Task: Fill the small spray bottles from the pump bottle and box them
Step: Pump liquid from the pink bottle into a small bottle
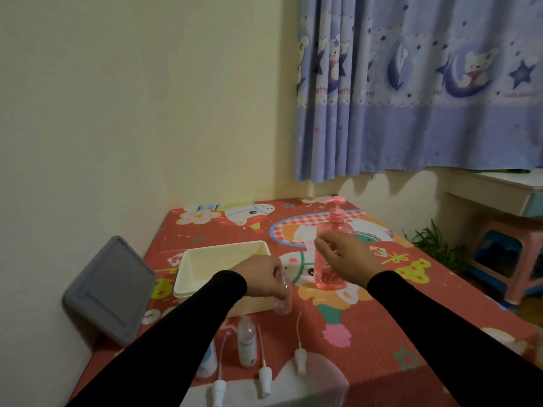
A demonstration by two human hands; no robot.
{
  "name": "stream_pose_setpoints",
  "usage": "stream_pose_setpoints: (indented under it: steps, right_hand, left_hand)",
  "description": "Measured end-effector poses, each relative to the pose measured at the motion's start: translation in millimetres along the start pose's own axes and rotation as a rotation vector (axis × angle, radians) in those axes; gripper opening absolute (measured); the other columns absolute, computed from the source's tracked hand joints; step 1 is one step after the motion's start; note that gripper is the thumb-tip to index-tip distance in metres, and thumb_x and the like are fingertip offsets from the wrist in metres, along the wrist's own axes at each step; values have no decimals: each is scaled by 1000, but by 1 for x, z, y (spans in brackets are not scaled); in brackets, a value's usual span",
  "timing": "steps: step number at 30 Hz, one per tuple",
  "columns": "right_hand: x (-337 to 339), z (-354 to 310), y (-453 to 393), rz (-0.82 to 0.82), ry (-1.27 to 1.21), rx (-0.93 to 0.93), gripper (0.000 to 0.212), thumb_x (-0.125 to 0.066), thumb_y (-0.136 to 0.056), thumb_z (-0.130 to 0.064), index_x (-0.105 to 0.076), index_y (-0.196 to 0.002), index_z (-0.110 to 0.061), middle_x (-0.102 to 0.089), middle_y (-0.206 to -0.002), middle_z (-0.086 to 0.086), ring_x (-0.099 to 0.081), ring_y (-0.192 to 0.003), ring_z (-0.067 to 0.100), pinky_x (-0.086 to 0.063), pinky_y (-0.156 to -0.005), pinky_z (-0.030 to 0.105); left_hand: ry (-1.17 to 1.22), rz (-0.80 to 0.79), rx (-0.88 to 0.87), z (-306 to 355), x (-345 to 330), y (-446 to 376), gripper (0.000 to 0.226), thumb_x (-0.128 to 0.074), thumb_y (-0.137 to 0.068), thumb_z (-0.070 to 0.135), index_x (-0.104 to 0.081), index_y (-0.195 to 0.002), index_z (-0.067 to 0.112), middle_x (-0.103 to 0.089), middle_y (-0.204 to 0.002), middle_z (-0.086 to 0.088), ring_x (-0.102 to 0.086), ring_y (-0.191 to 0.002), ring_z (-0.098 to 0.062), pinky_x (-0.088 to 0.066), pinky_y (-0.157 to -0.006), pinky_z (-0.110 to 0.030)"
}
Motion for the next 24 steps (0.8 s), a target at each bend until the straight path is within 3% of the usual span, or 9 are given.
stream_pose_setpoints:
  steps: [2,5,7,11,15,18,22,24]
  right_hand:
    - [13,0,-8,105,-19,32,36,-39,-99,-42,-52,-70,-26,-55,-68,-8,-51,-64,6,-43,-60,30]
    - [32,4,-24,242,-24,48,37,-41,-100,-39,-64,-81,-16,-63,-74,-2,-56,-67,15,-49,-64,36]
    - [41,9,-39,299,-19,13,37,-42,-99,-37,-69,-88,-13,-67,-80,1,-58,-71,18,-48,-66,34]
    - [56,21,-70,377,-28,-59,40,-42,-98,-38,-63,-77,-11,-64,-72,7,-57,-68,24,-50,-65,40]
    - [62,30,-101,349,-80,-112,43,-41,-97,-36,-60,-76,-5,-64,-70,13,-59,-69,29,-48,-65,40]
    - [58,37,-124,285,-100,-148,45,-39,-98,-38,-61,-80,-3,-65,-76,16,-59,-75,32,-48,-69,40]
    - [49,44,-148,137,-116,-214,40,-38,-99,-40,-48,-65,-20,-54,-66,-1,-53,-72,25,-37,-68,30]
    - [45,47,-157,89,-132,-245,39,-37,-99,-41,-48,-68,-19,-51,-67,-2,-50,-72,23,-35,-68,29]
  left_hand:
    - [82,50,-23,4,7,-6,29,-69,-72,32,-59,-91,12,-57,-84,2,-49,-70,-14,-40,-63,-30]
    - [216,129,-54,12,17,-18,30,-69,-74,25,-57,-96,8,-54,-82,2,-45,-68,-15,-36,-61,-27]
    - [289,154,-54,16,22,-29,21,-67,-75,22,-55,-88,11,-52,-78,4,-43,-66,-15,-36,-60,-26]
    - [386,201,-44,24,29,-57,18,-66,-74,28,-49,-79,22,-55,-80,4,-47,-68,-16,-41,-64,-28]
    - [346,237,-59,31,37,-82,17,-66,-76,30,-52,-85,26,-59,-89,2,-51,-71,-16,-43,-65,-29]
    - [345,230,-53,36,38,-98,26,-64,-79,28,-57,-103,25,-63,-98,3,-60,-84,-17,-49,-73,-30]
    - [328,222,-56,39,37,-117,37,-64,-79,27,-57,-115,24,-64,-95,9,-62,-85,-13,-53,-76,-31]
    - [308,223,-68,39,36,-124,43,-65,-79,28,-54,-120,23,-64,-98,8,-61,-83,-14,-53,-73,-29]
Point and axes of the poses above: each hand's wrist, its own y-axis away from the middle knuckle, its own x-axis out of the back of the hand, z = x × y, the point moved 1 cm from there along -y, towards the middle knuckle
